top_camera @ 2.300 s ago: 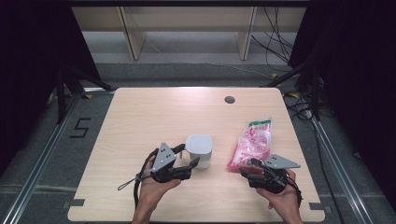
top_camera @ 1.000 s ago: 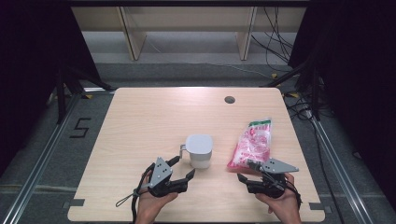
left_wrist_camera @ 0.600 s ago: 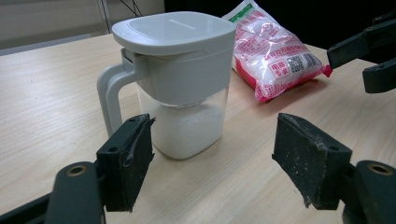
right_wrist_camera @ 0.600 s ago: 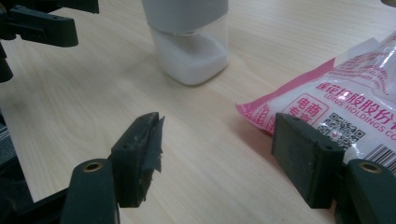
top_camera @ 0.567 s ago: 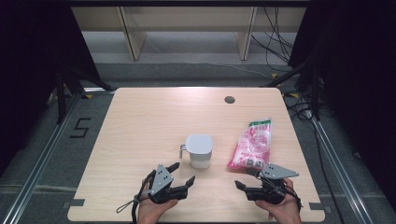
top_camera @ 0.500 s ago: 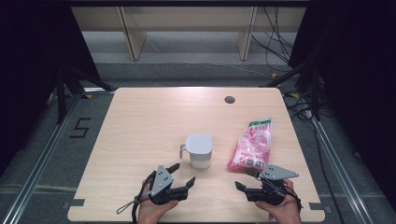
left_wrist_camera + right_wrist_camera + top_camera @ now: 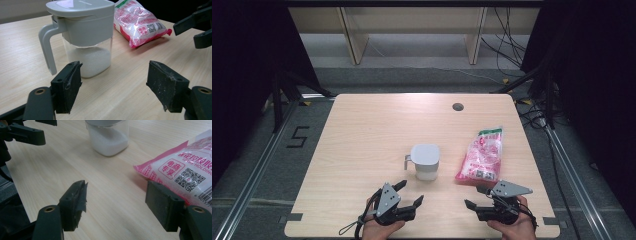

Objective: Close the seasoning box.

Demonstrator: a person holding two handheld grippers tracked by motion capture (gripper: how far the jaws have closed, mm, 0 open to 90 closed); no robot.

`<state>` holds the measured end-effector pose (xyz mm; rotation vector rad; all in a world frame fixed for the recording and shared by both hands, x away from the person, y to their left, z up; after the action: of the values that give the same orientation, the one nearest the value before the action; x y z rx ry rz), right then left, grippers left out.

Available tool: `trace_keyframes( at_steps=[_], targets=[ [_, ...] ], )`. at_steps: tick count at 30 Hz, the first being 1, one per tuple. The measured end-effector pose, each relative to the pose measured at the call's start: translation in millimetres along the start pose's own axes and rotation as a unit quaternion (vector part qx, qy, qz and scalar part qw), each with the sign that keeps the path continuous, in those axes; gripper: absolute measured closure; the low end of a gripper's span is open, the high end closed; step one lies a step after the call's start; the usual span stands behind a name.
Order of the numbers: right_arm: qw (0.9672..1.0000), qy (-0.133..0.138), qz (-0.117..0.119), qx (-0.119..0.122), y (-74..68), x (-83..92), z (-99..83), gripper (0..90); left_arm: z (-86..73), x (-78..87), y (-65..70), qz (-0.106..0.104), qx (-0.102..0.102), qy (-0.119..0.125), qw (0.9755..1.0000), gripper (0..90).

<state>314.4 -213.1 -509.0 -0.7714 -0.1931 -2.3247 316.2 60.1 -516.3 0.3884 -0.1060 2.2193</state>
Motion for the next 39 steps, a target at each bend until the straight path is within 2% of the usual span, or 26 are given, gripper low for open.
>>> trace_keyframes(
  at_steps=[3, 4, 6, 7, 8, 10, 11, 12, 14, 15, 17, 18, 19, 21, 22, 23, 24, 26, 28, 29, 31, 35, 36, 37, 38, 39],
  targets=[
    [0.9999, 0.0, 0.004, 0.009, 0.9, -1.1, -1.3, 33.3, -2.4, -1.5, 1.8, -0.003, -0.004, 0.003, 1.0, 26.6],
    [0.9999, -0.008, 0.012, 0.009, 1.1, -0.5, -2.2, 33.2, -4.1, -2.0, 4.5, 0.0, 0.015, 0.004, 0.9999, 26.6],
    [0.9999, 0.001, -0.006, 0.013, 1.6, -0.9, -3.0, 33.2, -6.3, -1.8, 5.2, 0.0, 0.015, 0.0, 0.9999, 26.6],
    [0.9999, -0.001, 0.0, 0.015, 1.0, -0.6, -3.8, 33.2, -7.0, -1.6, 5.2, 0.001, 0.012, -0.001, 0.9999, 26.5],
    [0.9999, -0.004, 0.006, 0.008, -0.5, -0.2, -4.3, 33.2, -7.9, -1.6, 6.9, 0.003, 0.021, 0.002, 0.9998, 26.6],
    [0.9999, -0.008, -0.002, 0.011, -0.7, 1.3, -5.7, 33.1, -8.8, -1.1, 5.6, -0.002, 0.0, 0.001, 1.0, 26.6],
    [0.9998, -0.003, -0.002, 0.02, 0.1, 0.5, -5.9, 33.0, -10.5, 0.0, 6.7, 0.002, 0.004, -0.001, 1.0, 26.5],
    [0.9999, -0.006, 0.003, 0.016, -1.1, 0.5, -7.2, 32.9, -11.7, -0.1, 9.0, 0.002, 0.017, 0.003, 0.9999, 26.5],
    [0.9998, -0.018, 0.0, 0.002, -4.2, 2.1, -10.0, 32.8, -15.5, 0.8, 10.9, 0.002, 0.027, 0.003, 0.9996, 26.5],
    [0.9998, -0.008, -0.001, 0.019, -1.9, 1.1, -9.6, 32.8, -17.2, 0.0, 11.7, 0.0, 0.029, 0.008, 0.9996, 26.5],
    [0.9996, -0.012, 0.014, 0.024, -4.3, 0.0, -11.3, 32.7, -21.0, 1.0, 11.9, 0.0, 0.018, -0.003, 0.9998, 26.4],
    [0.9998, -0.014, 0.012, 0.01, -6.8, 1.6, -12.2, 32.7, -22.7, -0.5, 14.1, -0.002, 0.028, 0.004, 0.9996, 26.4],
    [0.9997, -0.012, 0.007, 0.022, -4.5, 1.2, -12.5, 32.6, -24.4, 0.3, 15.3, 0.002, 0.032, -0.006, 0.9995, 26.4],
    [0.9996, -0.017, 0.002, 0.02, -5.3, 1.9, -14.2, 32.5, -25.3, -1.3, 17.9, -0.001, 0.036, -0.002, 0.9993, 26.4],
    [0.9996, -0.024, 0.003, 0.013, -7.1, 2.7, -15.3, 32.4, -25.3, -2.2, 18.2, 0.0, 0.036, 0.003, 0.9993, 26.3],
    [0.9994, -0.021, 0.003, 0.028, -5.6, 1.9, -15.5, 32.4, -25.2, -1.6, 18.2, -0.001, 0.037, 0.001, 0.9993, 26.3],
    [0.9994, -0.018, 0.0, 0.03, -6.1, 0.9, -15.8, 32.4, -24.6, -0.8, 15.7, -0.003, 0.016, -0.002, 0.9999, 26.2],
    [0.9992, -0.027, 0.011, 0.027, -8.8, -0.1, -16.8, 32.4, -25.3, 1.1, 14.4, 0.005, 0.009, -0.012, 0.9999, 26.3],
    [0.999, -0.03, 0.001, 0.034, -8.6, -0.7, -17.6, 32.3, -26.3, 1.4, 14.8, 0.005, 0.011, -0.011, 0.9999, 26.2],
    [0.9988, -0.032, 0.003, 0.036, -8.6, -0.9, -17.7, 32.3, -27.2, 0.7, 18.5, 0.004, 0.036, -0.005, 0.9993, 26.2],
    [0.9989, -0.029, 0.001, 0.038, -8.1, -1.2, -17.4, 32.3, -27.5, -0.1, 19.0, 0.0, 0.038, 0.002, 0.9993, 26.2],
    [0.9991, -0.019, 0.011, 0.035, -7.6, -1.6, -15.8, 32.3, -29.4, 0.6, 19.7, 0.005, 0.039, -0.009, 0.9992, 26.1],
    [0.9991, -0.026, 0.007, 0.033, -7.5, -0.9, -16.4, 32.2, -29.7, 0.6, 20.0, 0.005, 0.039, -0.01, 0.9992, 26.1],
    [0.999, -0.027, 0.009, 0.034, -7.5, -1.4, -16.5, 32.1, -29.0, -0.3, 20.5, 0.001, 0.037, -0.005, 0.9993, 26.1],
    [0.999, -0.028, 0.009, 0.035, -7.8, -1.6, -16.5, 32.1, -28.3, -0.5, 19.1, -0.004, 0.025, -0.003, 0.9997, 26.0],
    [0.999, -0.024, 0.013, 0.035, -8.4, -2.5, -16.4, 32.1, -29.1, 0.2, 20.7, 0.0, 0.041, -0.004, 0.9992, 26.0]
  ],
)
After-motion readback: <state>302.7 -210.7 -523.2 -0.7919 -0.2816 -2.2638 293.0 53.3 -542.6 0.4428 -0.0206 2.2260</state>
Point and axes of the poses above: each handheld gripper's, and its own axes: x roughly backward along the jaws, z roughly out of its top, y roughly to its right, the point moved 5 cm from there along -x, roughly forward along the jaws, and after that the axes turned 8 degrees about -z, right-handed, at the moved point
